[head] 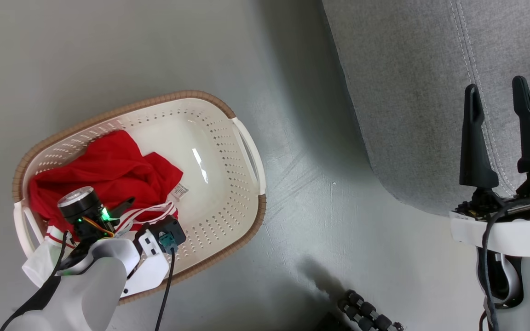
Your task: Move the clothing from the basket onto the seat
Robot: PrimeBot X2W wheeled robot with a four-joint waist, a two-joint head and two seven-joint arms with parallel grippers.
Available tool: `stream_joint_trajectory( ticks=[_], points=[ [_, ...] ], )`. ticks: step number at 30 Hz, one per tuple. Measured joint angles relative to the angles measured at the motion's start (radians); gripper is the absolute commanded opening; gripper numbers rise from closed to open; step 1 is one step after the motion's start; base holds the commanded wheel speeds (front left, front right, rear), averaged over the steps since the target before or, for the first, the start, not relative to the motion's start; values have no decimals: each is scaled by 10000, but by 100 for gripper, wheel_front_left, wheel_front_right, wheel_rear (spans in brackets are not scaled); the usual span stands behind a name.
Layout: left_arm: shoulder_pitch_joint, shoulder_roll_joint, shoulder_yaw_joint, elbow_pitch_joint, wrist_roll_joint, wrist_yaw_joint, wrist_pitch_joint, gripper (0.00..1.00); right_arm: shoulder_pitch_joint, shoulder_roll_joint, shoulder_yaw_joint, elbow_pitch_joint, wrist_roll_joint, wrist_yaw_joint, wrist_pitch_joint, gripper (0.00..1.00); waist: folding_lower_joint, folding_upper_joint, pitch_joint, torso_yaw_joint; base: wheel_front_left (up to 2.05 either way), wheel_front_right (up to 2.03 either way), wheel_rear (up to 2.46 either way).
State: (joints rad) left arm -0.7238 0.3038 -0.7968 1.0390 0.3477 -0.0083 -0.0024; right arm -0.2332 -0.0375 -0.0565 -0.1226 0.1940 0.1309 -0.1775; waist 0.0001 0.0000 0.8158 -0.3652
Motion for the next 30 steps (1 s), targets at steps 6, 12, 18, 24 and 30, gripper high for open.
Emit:
stream_joint_trajectory(
  ticks=[6,12,18,24,30],
  points=[
    [-115,-12,-73,301,88,100,245,100,-198,0,56,173,100,0,-125,100,0,0,232,-115,0,0,0],
    [-319,31,-82,596,173,272,537,76,-351,0,94,339,174,0,-199,100,0,0,385,-189,0,0,0],
    [-406,257,-25,997,161,366,468,0,-556,2,190,539,201,0,-349,100,0,0,541,-282,0,0,0],
    [-410,-142,42,1003,44,499,288,0,-614,0,90,803,261,0,-437,100,0,0,510,-271,0,0,0],
    [-431,-736,128,761,-113,750,224,0,-790,0,31,1011,263,0,-518,100,0,0,341,-152,0,0,0]
  ],
)
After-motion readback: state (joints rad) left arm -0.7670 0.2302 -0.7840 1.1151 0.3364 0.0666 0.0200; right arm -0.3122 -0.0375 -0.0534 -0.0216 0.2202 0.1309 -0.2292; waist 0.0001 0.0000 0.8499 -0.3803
